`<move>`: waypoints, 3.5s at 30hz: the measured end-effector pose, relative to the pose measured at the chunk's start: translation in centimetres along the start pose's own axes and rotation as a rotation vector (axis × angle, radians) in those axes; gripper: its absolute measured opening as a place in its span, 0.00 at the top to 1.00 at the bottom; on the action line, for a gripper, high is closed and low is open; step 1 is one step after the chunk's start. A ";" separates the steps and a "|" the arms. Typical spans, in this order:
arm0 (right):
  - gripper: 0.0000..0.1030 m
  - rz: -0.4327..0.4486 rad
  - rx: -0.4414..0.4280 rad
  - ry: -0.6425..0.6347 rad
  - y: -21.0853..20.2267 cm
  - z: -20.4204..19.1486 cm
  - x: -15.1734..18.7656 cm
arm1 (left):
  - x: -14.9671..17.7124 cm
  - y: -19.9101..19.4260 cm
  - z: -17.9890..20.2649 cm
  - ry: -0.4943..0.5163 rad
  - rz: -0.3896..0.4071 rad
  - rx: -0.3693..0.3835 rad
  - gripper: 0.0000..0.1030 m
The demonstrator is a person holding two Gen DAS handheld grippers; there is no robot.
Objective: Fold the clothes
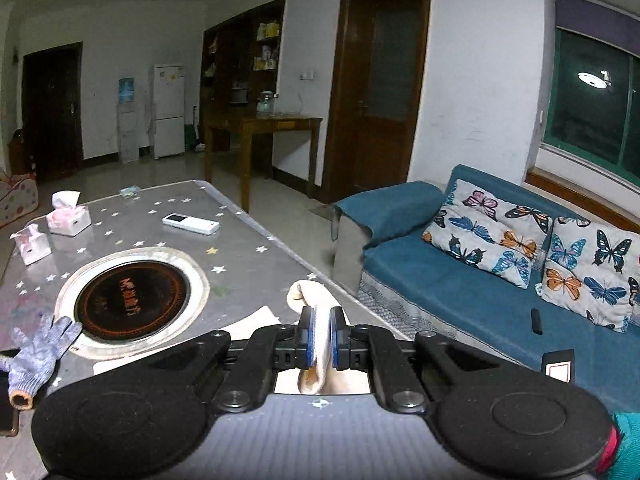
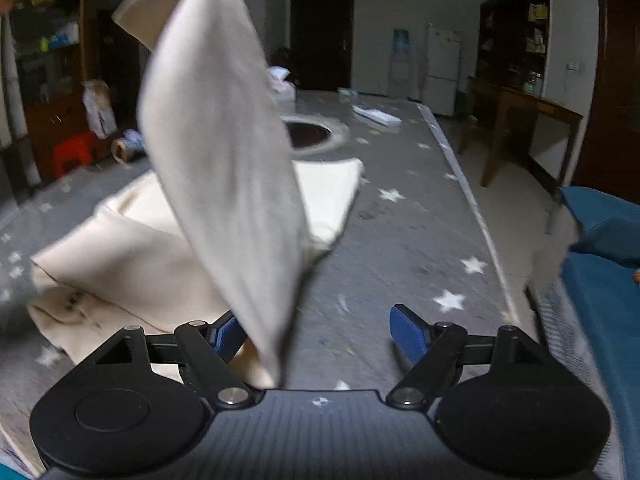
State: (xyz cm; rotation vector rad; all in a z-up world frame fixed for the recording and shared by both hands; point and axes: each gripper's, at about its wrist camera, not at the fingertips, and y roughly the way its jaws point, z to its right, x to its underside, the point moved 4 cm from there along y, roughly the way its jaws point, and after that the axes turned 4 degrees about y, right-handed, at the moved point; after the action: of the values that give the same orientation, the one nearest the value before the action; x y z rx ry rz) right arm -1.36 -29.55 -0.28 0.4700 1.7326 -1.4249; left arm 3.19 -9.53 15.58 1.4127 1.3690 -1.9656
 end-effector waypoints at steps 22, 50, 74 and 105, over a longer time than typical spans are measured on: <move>0.34 -0.072 -0.140 -0.098 -2.6 0.4 -1.6 | 15.3 -0.5 -10.5 -0.249 -0.294 -0.185 0.83; 0.47 -0.075 -0.275 -0.266 3.1 -5.3 -3.4 | 16.6 2.6 -8.4 -0.150 -0.259 -0.077 0.84; 0.41 -0.071 -0.255 -0.421 -1.3 -6.5 -1.4 | 20.2 -3.5 -0.6 0.392 -0.260 -0.055 0.58; 0.59 -0.021 -0.343 -0.650 0.1 -9.4 0.2 | 15.9 -0.2 -4.0 0.139 -0.135 0.012 0.91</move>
State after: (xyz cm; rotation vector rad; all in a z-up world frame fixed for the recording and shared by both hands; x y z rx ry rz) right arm -4.73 -20.73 -0.35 -0.1870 1.3947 -1.0920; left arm -1.84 -2.30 1.73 1.5243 1.5533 -1.9937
